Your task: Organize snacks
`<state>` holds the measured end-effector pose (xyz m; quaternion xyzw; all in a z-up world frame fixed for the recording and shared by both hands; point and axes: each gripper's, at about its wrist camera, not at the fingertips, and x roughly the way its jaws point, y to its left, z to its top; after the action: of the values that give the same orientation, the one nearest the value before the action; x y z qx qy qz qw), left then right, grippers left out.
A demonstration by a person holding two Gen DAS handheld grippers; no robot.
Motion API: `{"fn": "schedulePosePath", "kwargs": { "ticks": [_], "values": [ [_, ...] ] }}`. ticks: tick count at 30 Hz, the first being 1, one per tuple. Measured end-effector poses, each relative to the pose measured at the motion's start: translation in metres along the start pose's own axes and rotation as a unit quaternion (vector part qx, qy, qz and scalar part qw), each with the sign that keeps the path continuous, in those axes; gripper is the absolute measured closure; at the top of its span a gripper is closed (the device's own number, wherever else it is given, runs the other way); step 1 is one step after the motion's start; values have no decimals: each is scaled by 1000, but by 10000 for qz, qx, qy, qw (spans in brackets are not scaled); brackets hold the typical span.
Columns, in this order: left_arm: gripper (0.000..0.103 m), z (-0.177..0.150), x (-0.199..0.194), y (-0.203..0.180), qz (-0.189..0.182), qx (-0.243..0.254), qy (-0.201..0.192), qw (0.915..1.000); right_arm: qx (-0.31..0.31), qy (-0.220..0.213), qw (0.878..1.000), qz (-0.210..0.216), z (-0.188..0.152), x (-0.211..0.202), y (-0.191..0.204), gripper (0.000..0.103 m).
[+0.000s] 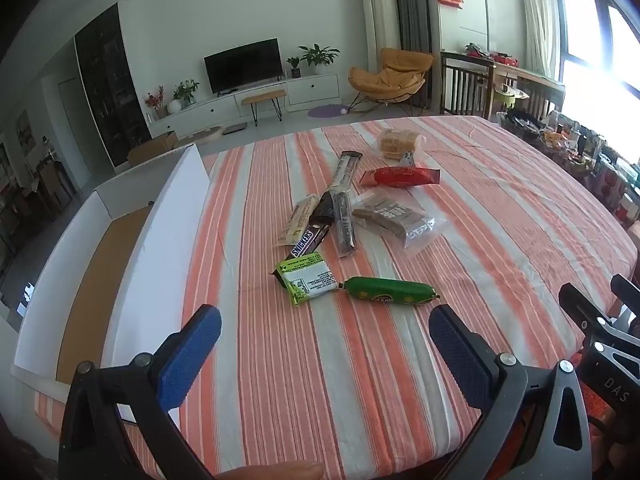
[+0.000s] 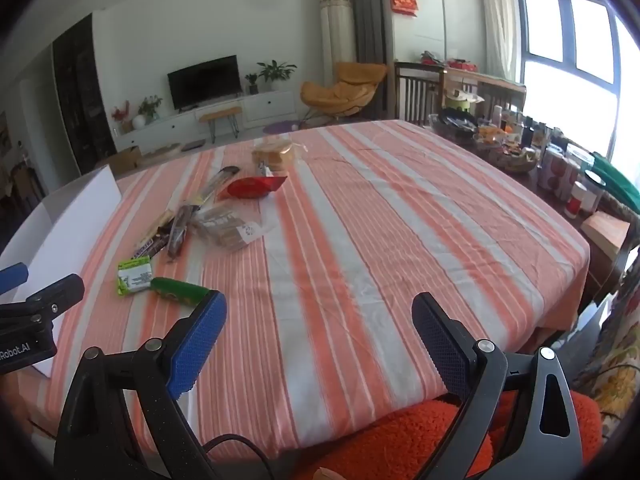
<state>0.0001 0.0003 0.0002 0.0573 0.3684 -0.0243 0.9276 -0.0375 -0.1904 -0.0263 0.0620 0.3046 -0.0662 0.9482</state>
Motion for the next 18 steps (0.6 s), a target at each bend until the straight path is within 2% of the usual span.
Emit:
{"fn": "schedulePosePath", "kwargs": {
  "ticks": [8, 10, 18],
  "values": [
    [0, -8, 3, 17, -211, -135, -79, 9997, -47, 10, 10000, 6, -1, -1, 3, 7],
    [0, -5, -2, -1, -182, -2, -60, 9998, -114, 11, 9999, -33, -3, -1, 7, 7],
    [0, -5, -1, -7, -360, 11, -2, 9994, -191, -4, 9998, -42, -6, -5, 9, 7]
  ]
}}
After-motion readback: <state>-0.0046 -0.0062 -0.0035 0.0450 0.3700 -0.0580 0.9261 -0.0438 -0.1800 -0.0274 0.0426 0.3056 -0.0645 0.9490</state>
